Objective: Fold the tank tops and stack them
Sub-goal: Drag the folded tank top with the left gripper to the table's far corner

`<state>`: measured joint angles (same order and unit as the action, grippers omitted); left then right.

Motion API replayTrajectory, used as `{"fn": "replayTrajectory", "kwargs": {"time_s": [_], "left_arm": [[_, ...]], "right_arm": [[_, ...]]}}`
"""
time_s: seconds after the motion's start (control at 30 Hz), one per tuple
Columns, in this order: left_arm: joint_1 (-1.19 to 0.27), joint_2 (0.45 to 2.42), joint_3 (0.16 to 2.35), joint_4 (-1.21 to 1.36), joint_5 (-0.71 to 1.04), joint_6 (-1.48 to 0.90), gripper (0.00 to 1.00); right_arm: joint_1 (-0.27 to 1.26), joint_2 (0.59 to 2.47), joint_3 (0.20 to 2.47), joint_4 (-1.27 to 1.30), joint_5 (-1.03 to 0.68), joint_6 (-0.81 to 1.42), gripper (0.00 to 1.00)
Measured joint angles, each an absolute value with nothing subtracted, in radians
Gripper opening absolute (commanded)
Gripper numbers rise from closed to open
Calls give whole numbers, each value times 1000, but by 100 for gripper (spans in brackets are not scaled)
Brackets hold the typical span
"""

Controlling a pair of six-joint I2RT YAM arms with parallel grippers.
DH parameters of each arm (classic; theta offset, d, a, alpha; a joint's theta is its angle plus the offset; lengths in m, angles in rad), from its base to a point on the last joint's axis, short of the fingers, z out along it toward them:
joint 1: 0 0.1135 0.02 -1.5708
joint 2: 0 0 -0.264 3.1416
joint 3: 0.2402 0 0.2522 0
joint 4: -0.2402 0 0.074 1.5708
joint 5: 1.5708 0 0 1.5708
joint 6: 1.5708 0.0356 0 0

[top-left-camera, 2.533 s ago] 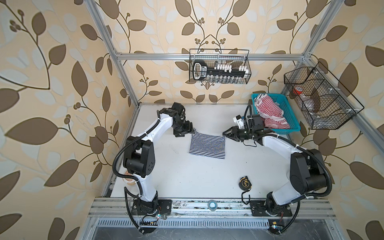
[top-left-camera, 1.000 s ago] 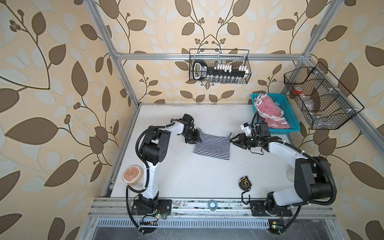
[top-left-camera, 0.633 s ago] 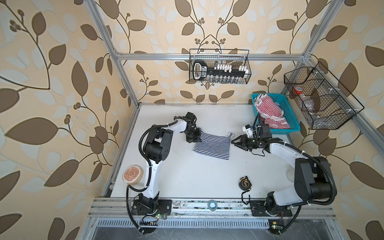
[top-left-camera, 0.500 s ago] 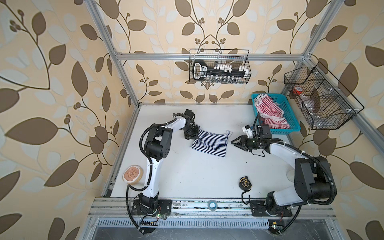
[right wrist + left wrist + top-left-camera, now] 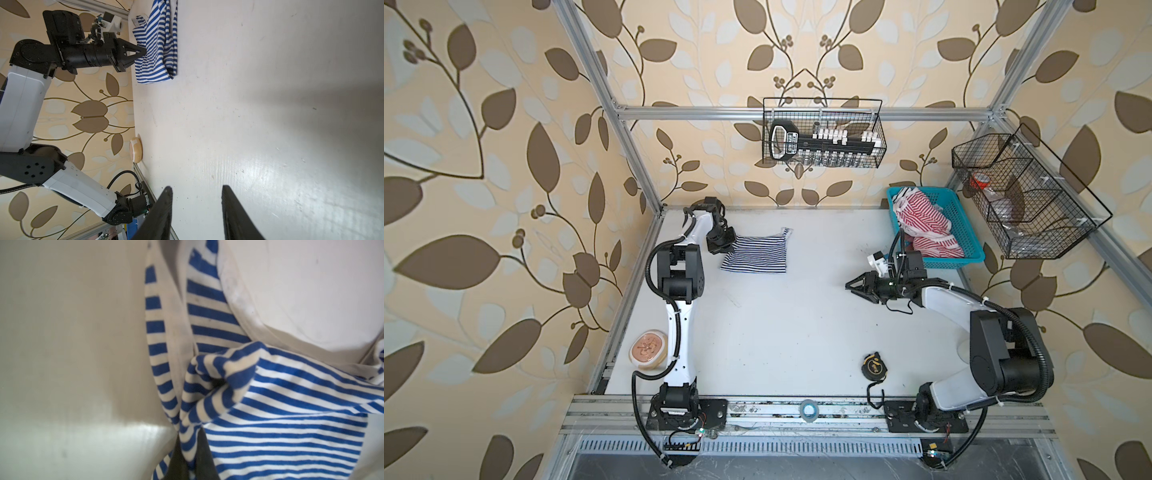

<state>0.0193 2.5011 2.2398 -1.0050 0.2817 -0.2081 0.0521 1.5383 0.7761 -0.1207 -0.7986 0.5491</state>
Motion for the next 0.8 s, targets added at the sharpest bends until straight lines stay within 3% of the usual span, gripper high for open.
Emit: {"fn": "replayTrajectory", "kwargs": {"time_s": [0.8], "left_arm": [[271, 2642, 2507, -1080, 196, 86, 0]], "right_arm": [[84, 1586, 823, -167, -754, 556, 39]]}}
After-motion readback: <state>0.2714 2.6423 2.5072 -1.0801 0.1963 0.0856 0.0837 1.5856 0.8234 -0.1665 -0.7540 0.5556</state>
